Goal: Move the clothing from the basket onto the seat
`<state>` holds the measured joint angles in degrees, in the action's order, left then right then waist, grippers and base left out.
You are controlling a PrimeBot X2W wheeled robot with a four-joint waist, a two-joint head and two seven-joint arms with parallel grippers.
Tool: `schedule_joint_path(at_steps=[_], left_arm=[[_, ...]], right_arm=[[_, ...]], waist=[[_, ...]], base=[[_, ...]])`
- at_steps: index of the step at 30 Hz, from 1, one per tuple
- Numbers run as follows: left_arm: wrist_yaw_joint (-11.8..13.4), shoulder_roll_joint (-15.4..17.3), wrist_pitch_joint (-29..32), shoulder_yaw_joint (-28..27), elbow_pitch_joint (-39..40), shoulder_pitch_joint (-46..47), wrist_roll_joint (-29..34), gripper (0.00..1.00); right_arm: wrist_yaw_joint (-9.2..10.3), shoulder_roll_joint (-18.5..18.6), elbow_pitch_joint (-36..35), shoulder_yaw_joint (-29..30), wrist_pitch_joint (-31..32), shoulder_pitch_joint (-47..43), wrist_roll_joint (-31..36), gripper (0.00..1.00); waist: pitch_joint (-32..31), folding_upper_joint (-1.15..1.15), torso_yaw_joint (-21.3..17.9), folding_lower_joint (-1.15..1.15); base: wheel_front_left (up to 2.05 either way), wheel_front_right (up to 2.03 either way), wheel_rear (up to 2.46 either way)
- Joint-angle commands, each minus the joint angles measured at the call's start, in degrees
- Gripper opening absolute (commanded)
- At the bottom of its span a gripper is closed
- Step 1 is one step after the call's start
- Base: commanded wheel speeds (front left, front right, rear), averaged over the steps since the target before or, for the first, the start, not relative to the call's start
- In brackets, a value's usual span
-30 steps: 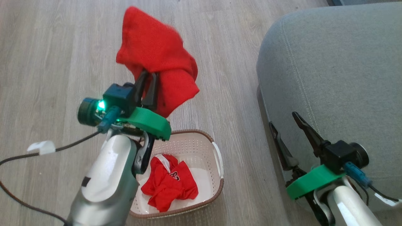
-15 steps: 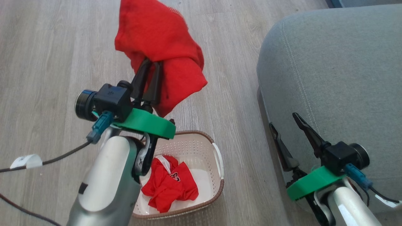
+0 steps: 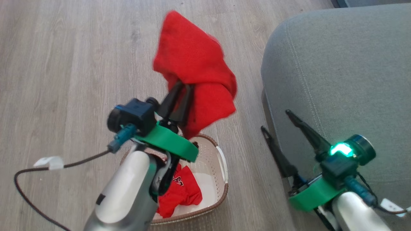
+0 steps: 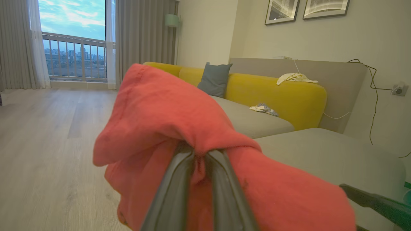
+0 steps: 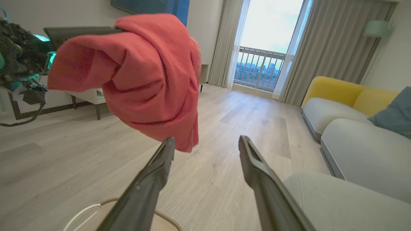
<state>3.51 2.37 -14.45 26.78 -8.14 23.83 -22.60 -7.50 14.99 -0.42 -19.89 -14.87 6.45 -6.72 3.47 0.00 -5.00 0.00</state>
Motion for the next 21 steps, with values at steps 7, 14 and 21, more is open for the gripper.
schedule_joint_path(at_steps=[7,14,21], left_arm=[[-0.9,0.5,-0.5,2.7,1.2,3.1,-2.9,0.0],[-0.5,0.5,-0.5,9.2,2.1,4.8,-8.2,0.0],[0.1,0.5,-0.5,13.8,2.2,6.1,-10.7,0.0]], right_arm=[[0.01,2.9,-3.2,-5.7,-0.1,3.9,5.1,1.0],[0.01,3.2,-2.7,-7.4,-0.1,6.5,6.9,1.0],[0.01,2.3,-0.9,-6.7,-0.1,7.9,8.3,1.0]], waist=[[0.5,0.0,0.3,0.0],[1.6,0.0,1.4,0.0],[2.0,0.0,2.1,0.0]], base=[[0.0,0.0,0.0],[0.0,0.0,0.0],[0.0,0.0,0.0]])
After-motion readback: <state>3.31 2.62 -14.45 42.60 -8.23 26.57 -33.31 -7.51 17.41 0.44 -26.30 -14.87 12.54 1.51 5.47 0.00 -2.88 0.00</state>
